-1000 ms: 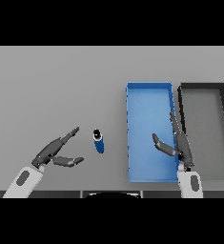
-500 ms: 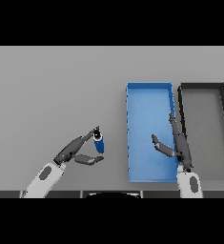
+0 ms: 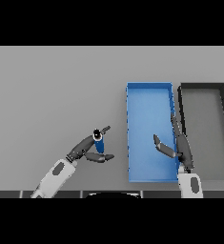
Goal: Pick up the blue pipe and place it into the blue bin.
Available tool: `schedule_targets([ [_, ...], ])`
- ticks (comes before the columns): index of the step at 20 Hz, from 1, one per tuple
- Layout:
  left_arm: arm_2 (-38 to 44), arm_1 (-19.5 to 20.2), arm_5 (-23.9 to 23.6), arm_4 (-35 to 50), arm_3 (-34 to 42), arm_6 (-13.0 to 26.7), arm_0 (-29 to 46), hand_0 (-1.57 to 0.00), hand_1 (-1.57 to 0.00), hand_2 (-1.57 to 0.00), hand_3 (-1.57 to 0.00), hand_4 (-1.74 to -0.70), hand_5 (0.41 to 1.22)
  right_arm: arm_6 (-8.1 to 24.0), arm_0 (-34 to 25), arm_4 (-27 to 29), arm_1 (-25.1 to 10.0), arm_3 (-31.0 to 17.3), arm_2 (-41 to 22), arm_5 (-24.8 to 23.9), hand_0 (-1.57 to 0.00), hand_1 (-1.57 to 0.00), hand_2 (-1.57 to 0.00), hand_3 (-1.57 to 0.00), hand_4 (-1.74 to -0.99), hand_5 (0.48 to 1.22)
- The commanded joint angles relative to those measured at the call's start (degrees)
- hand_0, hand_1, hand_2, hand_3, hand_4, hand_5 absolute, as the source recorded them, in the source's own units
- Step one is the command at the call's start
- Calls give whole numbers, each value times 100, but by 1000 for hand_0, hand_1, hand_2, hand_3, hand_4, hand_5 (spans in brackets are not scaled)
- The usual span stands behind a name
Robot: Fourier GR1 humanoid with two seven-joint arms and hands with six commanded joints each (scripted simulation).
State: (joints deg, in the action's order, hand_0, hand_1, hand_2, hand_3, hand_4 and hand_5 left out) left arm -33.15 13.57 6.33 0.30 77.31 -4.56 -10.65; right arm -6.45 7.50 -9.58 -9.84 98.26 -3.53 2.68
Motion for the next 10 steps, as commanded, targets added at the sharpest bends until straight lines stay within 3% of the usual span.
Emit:
schedule_targets([
  [1,25,-46,4,18,-51,-146,-51,1,1,1,1,-1107,463,29,-31,35,-2,-52,30,8,1,1,1,1,-1207,650],
  [3,108,-202,45,229,-107,-254,-28,1,-41,-151,-121,-1186,550,-69,17,39,7,-12,1,34,1,1,1,1,-1213,655],
  [4,145,-273,60,321,-122,-270,-32,-10,-156,-308,-276,-1243,613,-83,13,79,-6,-57,16,75,1,1,1,1,-1217,655],
  [5,192,-354,79,439,-166,-295,3,-125,-319,-485,-535,-1281,735,-32,-25,58,5,-45,24,31,1,1,1,1,-1220,656],
  [7,194,-450,26,484,-144,-381,81,-602,-752,-865,-908,-1439,910,-76,5,49,11,-9,10,29,1,1,1,1,-1219,657],
  [10,118,-504,55,425,-52,-306,98,-1075,-1151,-1210,-1194,-1580,1062,-26,16,149,18,-24,28,95,1,1,1,1,-1233,660],
])
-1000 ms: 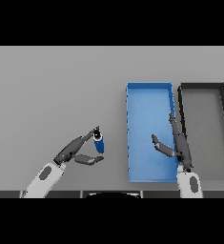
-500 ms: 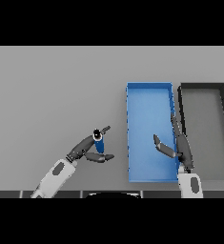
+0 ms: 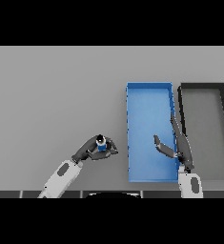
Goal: Pick up the blue pipe and place it into the blue bin.
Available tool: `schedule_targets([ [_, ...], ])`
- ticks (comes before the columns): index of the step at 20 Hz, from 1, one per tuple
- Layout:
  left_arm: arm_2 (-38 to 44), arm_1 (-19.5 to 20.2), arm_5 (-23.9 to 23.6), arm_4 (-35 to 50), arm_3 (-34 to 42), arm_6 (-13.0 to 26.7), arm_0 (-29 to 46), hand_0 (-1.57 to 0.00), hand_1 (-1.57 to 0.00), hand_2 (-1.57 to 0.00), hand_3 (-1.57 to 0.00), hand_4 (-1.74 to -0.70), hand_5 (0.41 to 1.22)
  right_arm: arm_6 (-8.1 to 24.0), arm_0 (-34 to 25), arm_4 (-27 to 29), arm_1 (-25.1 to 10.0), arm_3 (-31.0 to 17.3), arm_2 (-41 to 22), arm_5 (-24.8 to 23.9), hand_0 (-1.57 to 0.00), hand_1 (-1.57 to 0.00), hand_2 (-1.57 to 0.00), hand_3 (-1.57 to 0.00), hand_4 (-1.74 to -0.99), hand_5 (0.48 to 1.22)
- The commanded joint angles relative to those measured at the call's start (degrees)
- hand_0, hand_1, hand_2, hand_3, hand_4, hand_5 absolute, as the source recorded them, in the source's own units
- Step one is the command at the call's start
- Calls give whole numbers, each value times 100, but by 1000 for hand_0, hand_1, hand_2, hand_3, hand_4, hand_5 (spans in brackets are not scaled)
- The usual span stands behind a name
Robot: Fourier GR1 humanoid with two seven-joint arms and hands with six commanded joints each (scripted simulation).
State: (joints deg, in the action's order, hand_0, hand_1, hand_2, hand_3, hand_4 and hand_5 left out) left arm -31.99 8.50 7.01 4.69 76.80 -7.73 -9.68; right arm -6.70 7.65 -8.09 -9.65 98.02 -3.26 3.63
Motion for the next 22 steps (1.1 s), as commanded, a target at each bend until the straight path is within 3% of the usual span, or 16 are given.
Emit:
schedule_targets([
  [1,-21,-8,-75,-81,-27,14,-26,-1174,-1235,-1282,-1270,-1553,1094,74,-43,23,-24,32,25,-3,1,1,1,1,-1228,656],
  [5,-51,-137,-221,-320,62,-357,54,-1408,-1434,-1453,-1448,-1492,1169,31,-51,38,25,-73,-2,30,1,1,1,1,-1220,635],
  [10,85,-252,-207,-277,611,-426,-80,-1518,-1526,-1532,-1531,-1469,1204,236,-184,8,37,-68,3,-29,1,1,1,1,-1226,636],
  [13,74,-414,-163,-282,936,25,-282,-1544,-1548,-1551,-1550,-1466,1212,75,-129,-109,5,-110,-13,-58,1,1,1,1,-1204,640],
  [15,60,-297,39,-249,1248,-82,-240,-1554,-1556,-1558,-1558,-1465,1215,55,-171,-107,-77,-164,47,-54,1,1,1,1,-1184,643],
  [22,104,-492,187,-411,1478,534,-408,-1567,-1568,-1568,-1568,-1466,1220,-135,67,-155,-95,11,54,-103,1,1,1,1,-1145,643],
])
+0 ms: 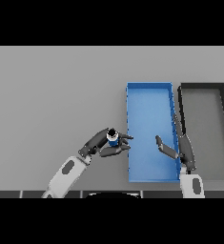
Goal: Pick up the blue pipe and place it into the blue bin.
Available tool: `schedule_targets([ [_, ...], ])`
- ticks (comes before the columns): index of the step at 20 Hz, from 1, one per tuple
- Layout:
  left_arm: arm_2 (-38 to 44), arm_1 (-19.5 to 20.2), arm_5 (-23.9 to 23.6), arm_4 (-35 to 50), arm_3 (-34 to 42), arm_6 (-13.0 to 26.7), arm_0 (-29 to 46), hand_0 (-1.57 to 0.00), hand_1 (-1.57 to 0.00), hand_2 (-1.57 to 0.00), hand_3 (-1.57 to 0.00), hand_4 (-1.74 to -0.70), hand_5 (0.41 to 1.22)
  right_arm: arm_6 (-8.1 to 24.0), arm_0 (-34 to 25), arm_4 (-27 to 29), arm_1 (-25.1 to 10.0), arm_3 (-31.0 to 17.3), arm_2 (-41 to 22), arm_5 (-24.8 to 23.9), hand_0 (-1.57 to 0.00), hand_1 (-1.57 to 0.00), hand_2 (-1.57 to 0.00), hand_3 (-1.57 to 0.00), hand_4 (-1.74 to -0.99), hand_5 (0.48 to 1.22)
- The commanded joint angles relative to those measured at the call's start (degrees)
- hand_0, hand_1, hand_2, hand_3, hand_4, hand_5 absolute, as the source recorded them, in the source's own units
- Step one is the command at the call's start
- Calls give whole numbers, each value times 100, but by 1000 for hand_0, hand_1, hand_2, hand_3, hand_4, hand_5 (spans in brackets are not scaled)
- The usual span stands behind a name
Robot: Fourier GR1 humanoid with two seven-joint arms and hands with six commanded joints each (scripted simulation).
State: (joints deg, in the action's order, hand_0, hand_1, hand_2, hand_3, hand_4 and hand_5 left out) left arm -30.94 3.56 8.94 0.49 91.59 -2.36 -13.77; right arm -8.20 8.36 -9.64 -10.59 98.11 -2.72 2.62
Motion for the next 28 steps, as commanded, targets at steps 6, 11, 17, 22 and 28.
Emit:
schedule_targets([
  [6,112,-102,153,-159,-124,-76,64,-1570,-1570,-1570,-1570,-1466,1220,118,1123,-770,610,974,-333,-838,1,1,1,1,-1191,642],
  [11,156,-237,330,-221,-67,-138,137,-1571,-1571,-1571,-1571,-1467,1221,26,1194,449,462,1718,-356,12,1,-22,-89,-1,-1202,624],
  [17,267,-329,493,-341,-46,-44,182,-1571,-1571,-1571,-1571,-1467,1221,1727,193,1799,-420,2265,-509,1183,1,-11,-106,0,-1247,568],
  [22,324,-454,556,-515,-59,53,100,-1571,-1571,-1571,-1571,-1467,1221,2582,-894,1817,-675,2285,-955,1441,1,-3,-66,1,-1291,558],
  [28,486,-499,779,-603,-132,-62,72,-1571,-1571,-1571,-1571,-1466,1221,3185,-1995,2072,-506,2191,-1524,1664,1,0,-45,1,-1282,555],
])
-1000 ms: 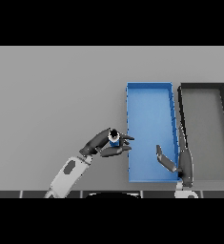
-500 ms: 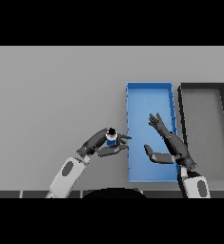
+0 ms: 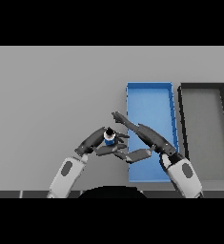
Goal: Pick up the blue pipe and place it into the blue bin.
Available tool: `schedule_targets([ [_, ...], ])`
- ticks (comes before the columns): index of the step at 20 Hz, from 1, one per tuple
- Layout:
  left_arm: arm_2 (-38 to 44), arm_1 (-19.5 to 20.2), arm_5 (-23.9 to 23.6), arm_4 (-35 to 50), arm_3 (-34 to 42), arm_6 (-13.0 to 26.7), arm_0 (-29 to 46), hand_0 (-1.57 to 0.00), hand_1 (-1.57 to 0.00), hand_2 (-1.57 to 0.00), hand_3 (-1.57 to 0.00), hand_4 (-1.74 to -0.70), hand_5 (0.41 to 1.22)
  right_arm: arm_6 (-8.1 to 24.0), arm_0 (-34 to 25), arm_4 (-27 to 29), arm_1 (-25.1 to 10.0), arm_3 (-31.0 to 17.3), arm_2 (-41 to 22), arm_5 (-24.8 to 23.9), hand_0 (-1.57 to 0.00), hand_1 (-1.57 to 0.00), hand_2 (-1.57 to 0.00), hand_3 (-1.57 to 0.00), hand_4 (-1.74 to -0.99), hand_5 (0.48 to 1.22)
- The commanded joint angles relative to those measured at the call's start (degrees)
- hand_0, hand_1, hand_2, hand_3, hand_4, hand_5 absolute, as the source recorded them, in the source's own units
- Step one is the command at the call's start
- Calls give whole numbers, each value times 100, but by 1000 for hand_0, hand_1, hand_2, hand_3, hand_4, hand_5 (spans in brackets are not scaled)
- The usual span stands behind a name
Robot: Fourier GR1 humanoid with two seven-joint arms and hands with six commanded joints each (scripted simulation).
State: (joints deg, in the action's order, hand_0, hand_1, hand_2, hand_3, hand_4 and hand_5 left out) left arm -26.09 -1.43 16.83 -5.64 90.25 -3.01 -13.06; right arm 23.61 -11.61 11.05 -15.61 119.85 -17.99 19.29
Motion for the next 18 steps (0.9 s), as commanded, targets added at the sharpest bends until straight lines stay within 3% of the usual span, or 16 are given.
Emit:
schedule_targets([
  [1,0,-75,-3,-13,-12,13,-2,-1571,-1571,-1571,-1571,-1464,1221,9,-185,9,19,14,-62,27,1,0,-46,1,-1268,555],
  [7,168,-162,275,42,12,190,111,-1571,-1571,-1571,-1571,-1470,1221,595,-1211,26,255,-348,-342,48,-16,-25,-77,1,-1196,526],
  [11,229,-156,311,-207,25,70,227,-1571,-1571,-1571,-1571,-1465,1221,665,-1557,-15,432,-740,-471,204,-69,-108,-166,-44,-1204,497],
  [13,267,-263,368,-196,19,162,192,-1571,-1571,-1571,-1571,-1517,1221,683,-1701,-26,498,-893,-511,265,-323,-362,-377,-242,-1278,485],
  [15,313,-193,425,-139,68,425,198,-1571,-1571,-1571,-1571,-1595,1221,578,-1812,-33,598,-1080,-529,333,-702,-703,-745,-604,-1406,500],
  [18,267,-237,383,-116,-17,253,221,-1571,-1571,-1571,-1511,-1662,1221,601,-1757,44,697,-1083,-567,277,-1126,-1127,-1148,-953,-1551,596],
])
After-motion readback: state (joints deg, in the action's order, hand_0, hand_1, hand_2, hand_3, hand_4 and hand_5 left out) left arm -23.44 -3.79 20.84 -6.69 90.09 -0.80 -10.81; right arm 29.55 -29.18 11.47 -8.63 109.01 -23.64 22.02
